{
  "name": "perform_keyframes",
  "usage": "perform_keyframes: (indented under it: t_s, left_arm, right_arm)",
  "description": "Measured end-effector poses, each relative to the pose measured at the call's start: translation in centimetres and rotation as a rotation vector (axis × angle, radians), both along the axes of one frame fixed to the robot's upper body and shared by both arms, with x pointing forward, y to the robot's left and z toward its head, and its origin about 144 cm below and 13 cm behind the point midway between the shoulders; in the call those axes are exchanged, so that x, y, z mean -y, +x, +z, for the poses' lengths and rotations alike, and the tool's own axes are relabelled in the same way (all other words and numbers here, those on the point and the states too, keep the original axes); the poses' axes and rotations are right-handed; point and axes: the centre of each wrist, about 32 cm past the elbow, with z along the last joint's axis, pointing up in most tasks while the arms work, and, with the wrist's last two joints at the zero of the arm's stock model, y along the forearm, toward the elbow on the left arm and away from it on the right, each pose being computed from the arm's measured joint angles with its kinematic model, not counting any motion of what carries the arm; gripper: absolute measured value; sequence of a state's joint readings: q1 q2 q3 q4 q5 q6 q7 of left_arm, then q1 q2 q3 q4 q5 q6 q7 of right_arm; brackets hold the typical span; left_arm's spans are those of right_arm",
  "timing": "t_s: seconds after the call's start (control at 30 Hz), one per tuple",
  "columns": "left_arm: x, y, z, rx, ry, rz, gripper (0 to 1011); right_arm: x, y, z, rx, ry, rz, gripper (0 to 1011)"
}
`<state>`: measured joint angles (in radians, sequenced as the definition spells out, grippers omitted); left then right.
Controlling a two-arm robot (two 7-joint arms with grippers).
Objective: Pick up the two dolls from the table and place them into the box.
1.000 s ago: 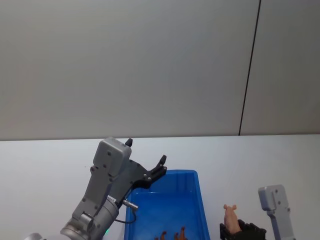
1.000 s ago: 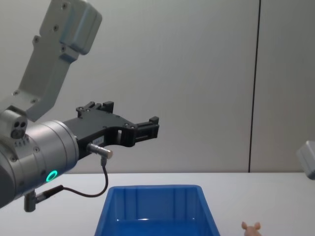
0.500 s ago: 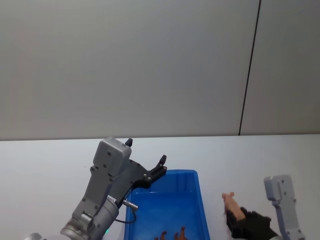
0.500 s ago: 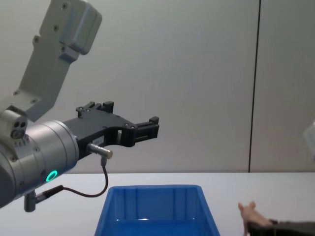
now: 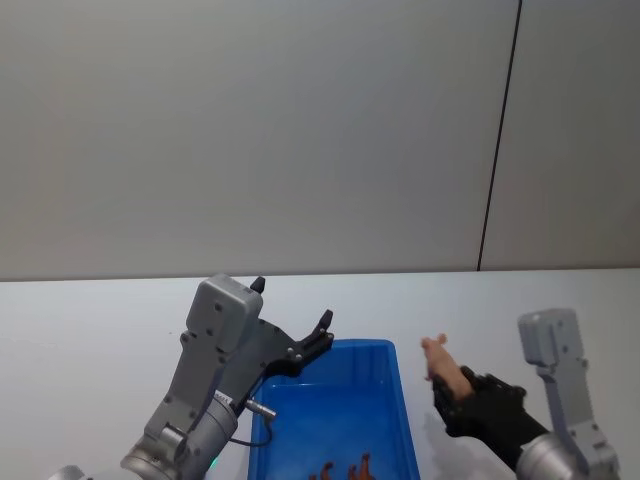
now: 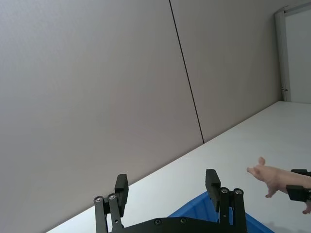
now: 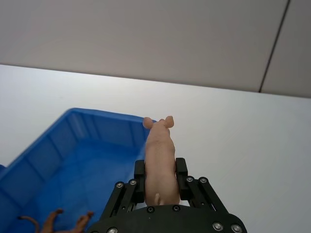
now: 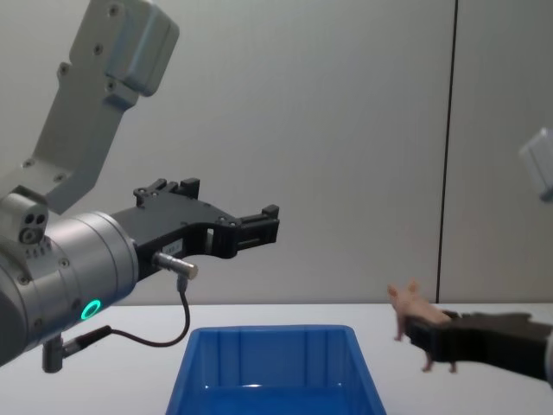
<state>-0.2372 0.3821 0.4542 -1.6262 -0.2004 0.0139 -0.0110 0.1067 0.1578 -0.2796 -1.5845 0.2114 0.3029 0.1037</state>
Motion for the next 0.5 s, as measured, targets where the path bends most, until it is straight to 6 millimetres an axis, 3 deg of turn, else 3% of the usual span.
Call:
perform_keyframes:
  t_s: [0.37, 0.5]
  left_arm:
    - [0.0, 0.0, 0.0, 0.000, 0.000, 0.000, 1001]
    - [0.0, 0.0, 0.0, 0.000, 0.000, 0.000, 1001]
  right_arm:
    - [-2.2, 1.0, 1.7, 0.002, 0.013, 0.143, 363]
    - [-3.2, 1.5, 1.9, -0.019, 0.015, 0.183, 450]
